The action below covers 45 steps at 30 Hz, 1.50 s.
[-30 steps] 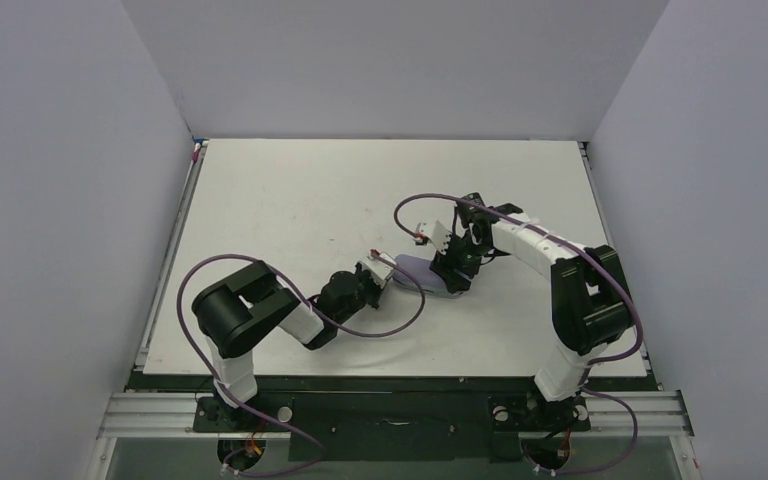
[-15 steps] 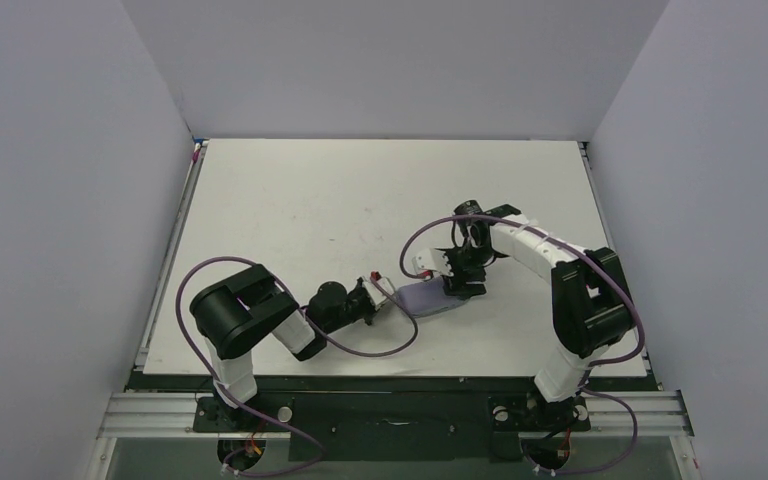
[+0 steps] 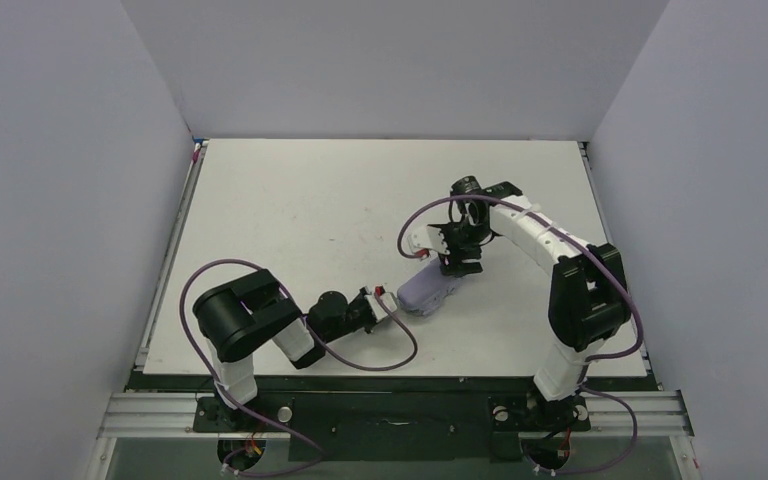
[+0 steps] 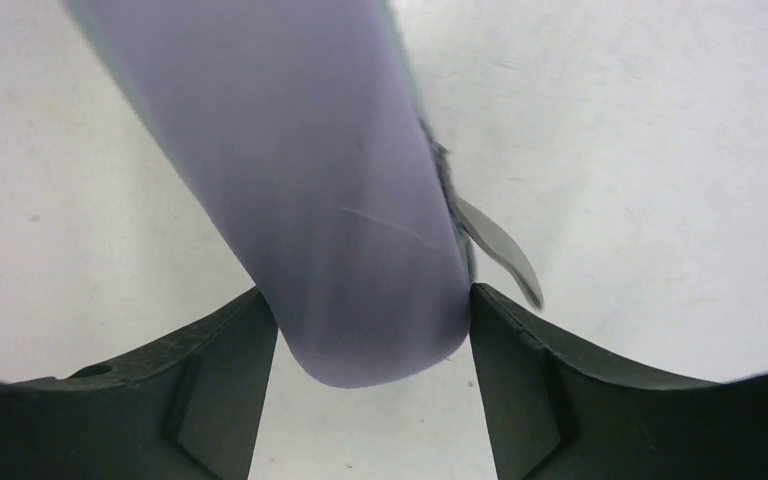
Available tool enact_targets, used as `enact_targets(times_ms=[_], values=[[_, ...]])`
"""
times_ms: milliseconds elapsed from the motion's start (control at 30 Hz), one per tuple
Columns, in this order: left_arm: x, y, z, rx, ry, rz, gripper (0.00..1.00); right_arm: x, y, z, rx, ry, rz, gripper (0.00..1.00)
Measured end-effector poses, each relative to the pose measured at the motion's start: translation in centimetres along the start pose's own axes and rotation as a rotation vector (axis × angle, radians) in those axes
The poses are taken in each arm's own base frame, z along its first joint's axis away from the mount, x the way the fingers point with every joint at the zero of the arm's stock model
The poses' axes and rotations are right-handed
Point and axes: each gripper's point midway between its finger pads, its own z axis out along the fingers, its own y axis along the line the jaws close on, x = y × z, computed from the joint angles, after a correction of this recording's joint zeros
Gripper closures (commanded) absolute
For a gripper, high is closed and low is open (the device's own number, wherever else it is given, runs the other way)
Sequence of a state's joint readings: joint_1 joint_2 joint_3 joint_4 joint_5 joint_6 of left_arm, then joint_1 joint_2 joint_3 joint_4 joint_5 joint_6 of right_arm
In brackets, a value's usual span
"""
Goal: Open the umbrella
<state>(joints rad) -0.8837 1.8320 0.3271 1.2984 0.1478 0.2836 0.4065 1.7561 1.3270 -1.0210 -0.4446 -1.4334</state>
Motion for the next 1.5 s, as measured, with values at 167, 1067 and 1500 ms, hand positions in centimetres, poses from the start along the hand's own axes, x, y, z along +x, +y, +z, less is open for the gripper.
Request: enact_targets(times_ms=[167,1067,1500], values=[[-0.4,-1.3,0.1,0.014,-0.006,0.004,1.0,-0.7,-2.3,-2.7,0.101,-0.055,0.19,0.35],[-2.6,-4.7,3.7,-0.006,-0.034,-0.022,1.0,-0.2,1.9,-0.8,-0.1,-0.246,1.616,0.36],[-1.9,-5.5,3.9,0.019,-0.009,0.011,1.0,-1.9,2.6,1.3,-0.214,-0.23,1.575,1.0]])
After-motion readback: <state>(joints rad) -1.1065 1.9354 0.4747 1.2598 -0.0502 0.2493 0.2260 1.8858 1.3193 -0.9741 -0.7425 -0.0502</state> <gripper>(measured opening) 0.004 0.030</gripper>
